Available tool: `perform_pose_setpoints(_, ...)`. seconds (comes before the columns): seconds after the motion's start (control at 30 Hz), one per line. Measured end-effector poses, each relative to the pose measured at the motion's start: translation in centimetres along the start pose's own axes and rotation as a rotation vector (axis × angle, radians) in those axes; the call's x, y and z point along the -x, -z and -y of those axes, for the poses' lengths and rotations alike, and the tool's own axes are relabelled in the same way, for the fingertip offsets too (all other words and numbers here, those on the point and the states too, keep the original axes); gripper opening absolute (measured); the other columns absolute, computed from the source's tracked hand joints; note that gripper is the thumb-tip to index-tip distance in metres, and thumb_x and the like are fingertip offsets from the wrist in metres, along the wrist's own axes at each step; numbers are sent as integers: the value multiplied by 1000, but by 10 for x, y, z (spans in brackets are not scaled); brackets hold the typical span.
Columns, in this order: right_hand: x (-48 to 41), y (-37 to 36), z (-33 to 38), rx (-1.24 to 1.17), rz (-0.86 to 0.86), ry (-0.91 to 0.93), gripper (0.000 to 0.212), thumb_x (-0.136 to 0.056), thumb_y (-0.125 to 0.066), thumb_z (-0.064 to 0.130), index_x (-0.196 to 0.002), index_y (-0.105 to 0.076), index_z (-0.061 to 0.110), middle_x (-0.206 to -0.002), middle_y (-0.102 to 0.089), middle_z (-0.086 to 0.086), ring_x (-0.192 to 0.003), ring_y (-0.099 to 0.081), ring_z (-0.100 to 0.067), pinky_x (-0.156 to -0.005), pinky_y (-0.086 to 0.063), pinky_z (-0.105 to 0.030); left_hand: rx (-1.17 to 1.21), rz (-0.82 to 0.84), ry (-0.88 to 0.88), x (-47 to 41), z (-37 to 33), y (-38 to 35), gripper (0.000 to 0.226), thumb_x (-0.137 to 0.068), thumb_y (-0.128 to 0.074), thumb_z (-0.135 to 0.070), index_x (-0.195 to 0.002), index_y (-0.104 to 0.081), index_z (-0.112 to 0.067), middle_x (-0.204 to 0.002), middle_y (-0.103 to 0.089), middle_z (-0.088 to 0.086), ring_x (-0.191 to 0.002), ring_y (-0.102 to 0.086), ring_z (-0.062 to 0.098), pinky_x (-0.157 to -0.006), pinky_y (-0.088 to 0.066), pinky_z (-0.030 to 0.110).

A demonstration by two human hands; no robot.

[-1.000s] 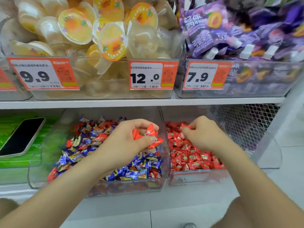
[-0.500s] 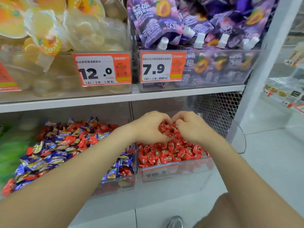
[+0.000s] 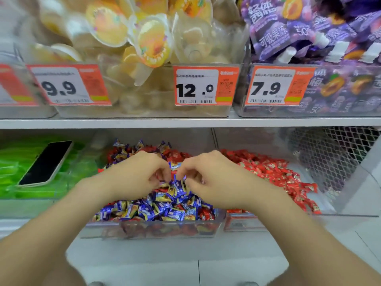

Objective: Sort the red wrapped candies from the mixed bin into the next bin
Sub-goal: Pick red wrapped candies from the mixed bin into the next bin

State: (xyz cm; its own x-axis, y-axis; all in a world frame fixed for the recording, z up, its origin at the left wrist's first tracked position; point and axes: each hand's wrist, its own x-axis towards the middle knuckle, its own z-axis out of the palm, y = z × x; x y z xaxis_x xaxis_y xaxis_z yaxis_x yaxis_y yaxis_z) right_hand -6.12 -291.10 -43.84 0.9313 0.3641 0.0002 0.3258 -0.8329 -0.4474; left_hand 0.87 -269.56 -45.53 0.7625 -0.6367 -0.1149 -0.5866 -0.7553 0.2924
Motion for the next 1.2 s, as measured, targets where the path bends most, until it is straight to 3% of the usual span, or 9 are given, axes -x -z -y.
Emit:
perform_pose_setpoints(0.17,-53,-23,-6,192,-92,-45,10,-95,-64,33,-102,-70,29,-99,-68,-3,-98,-65,-30,-84,-57,-43,-85,-36,24,-1,29,-12,42,-86,-60,-2,-111,-66,-35,-106,-62,-17,-97,-58,-1,-90,-51,26)
perform_pose_setpoints(0.23,-67,-28,-2,169,-86,-61,28,-85,-74,48,-104,-68,28,-99,-67,-2,-98,-63,-28,-80,-57,-41,-118,-60,-26,-5,32,-14,33,-89,-68,-17,-118,-65,-33,-111,-57,-15,-108,-54,7,-97,-48,29)
perform_pose_setpoints(0.33,-76,-36,0,256,148,-97,66,-67,-86,65,-117,-64,28,-106,-62,1,-104,-61,-27,-83,-58,-45,-49,23,-49,-11,35,-13,36,-91,-71,-52,-122,-67,-34,-108,-63,-18,-95,-55,-1,-93,-50,31)
perform_pose_setpoints(0.5,-75,-31,-10,256,182,-162,43,-68,-89,42,-101,-65,31,-94,-53,6,-96,-63,-22,-79,-59,-43,-31,29,-7,-11,45,-11,12,-91,-73,-47,-90,-71,-35,-85,-68,-18,-86,-56,-4,-87,-55,36)
perform_pose_setpoints(0.63,-71,-35,-13,177,108,-147,13,-83,-75,33,-81,-72,20,-84,-70,-2,-89,-62,-16,-80,-60,-42,31,-5,25,-6,46,-7,4,-100,-62,-30,-102,-65,-32,-88,-69,-13,-81,-57,-3,-79,-53,29)
perform_pose_setpoints(0.73,-80,-46,-8,132,-44,-81,7,-92,-67,25,-92,-72,19,-81,-72,-1,-84,-67,-22,-79,-60,-43,18,-59,32,-4,45,-6,17,-99,-55,-14,-107,-56,-29,-88,-61,-8,-80,-56,6,-81,-52,37)
perform_pose_setpoints(0.93,-88,-54,1,185,212,-94,62,-81,-82,64,-126,-71,23,-90,-53,15,-104,-50,-15,-94,-50,-40,-241,-132,34,2,40,-7,27,-89,-58,-6,-110,-57,-23,-111,-46,-2,-106,-48,21,-93,-49,40)
perform_pose_setpoints(1.03,-88,-51,1,195,247,-125,85,-66,-87,71,-135,-66,26,-112,-64,7,-117,-53,-18,-102,-48,-44,-98,-47,-37,2,40,-10,34,-86,-65,-27,-121,-62,-28,-115,-50,-6,-113,-47,16,-100,-46,38)
perform_pose_setpoints(1.2,-91,-57,2,240,206,-114,57,-76,-87,54,-125,-72,30,-102,-62,11,-102,-49,-17,-104,-42,-45,-126,237,4,-5,48,-18,58,-89,-78,-48,-136,-54,-23,-121,-50,-2,-115,-52,18,-101,-48,40)
